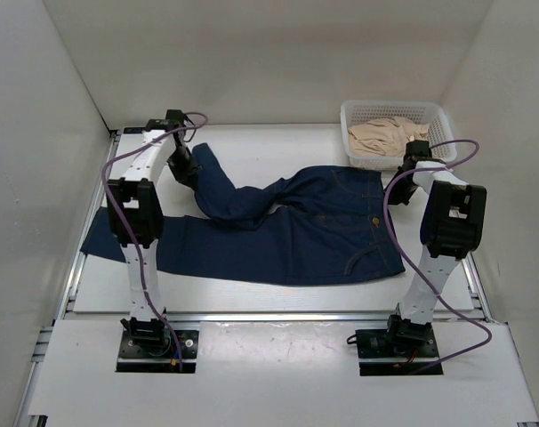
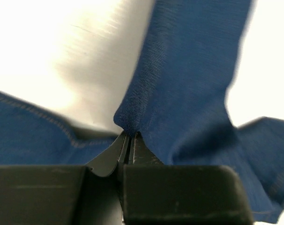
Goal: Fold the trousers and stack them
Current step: Flatten the trousers out
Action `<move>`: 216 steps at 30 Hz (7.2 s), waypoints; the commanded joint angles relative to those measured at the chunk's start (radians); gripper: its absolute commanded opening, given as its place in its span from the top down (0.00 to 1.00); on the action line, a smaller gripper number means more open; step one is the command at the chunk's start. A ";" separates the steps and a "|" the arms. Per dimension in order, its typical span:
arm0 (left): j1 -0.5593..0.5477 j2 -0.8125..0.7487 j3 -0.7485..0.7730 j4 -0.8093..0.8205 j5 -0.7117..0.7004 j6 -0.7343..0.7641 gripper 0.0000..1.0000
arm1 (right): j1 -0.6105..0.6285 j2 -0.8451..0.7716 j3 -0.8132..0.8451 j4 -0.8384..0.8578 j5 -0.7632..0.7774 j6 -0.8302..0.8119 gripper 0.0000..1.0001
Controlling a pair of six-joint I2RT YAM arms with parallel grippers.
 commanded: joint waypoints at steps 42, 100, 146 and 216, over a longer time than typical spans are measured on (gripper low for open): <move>0.150 -0.269 0.080 -0.047 -0.226 0.039 0.90 | 0.009 -0.600 -0.462 -0.022 0.274 0.164 1.00; 0.407 0.018 0.327 -0.044 -0.002 0.114 0.90 | -0.152 -0.494 -0.333 -0.013 0.203 0.106 1.00; -0.234 -0.539 -0.658 0.130 0.056 0.105 0.34 | 0.034 -0.241 -0.038 -0.025 0.068 0.126 0.75; -0.210 0.489 0.511 -0.031 0.073 0.067 0.47 | 0.802 -0.469 -0.672 -0.072 0.024 0.339 0.72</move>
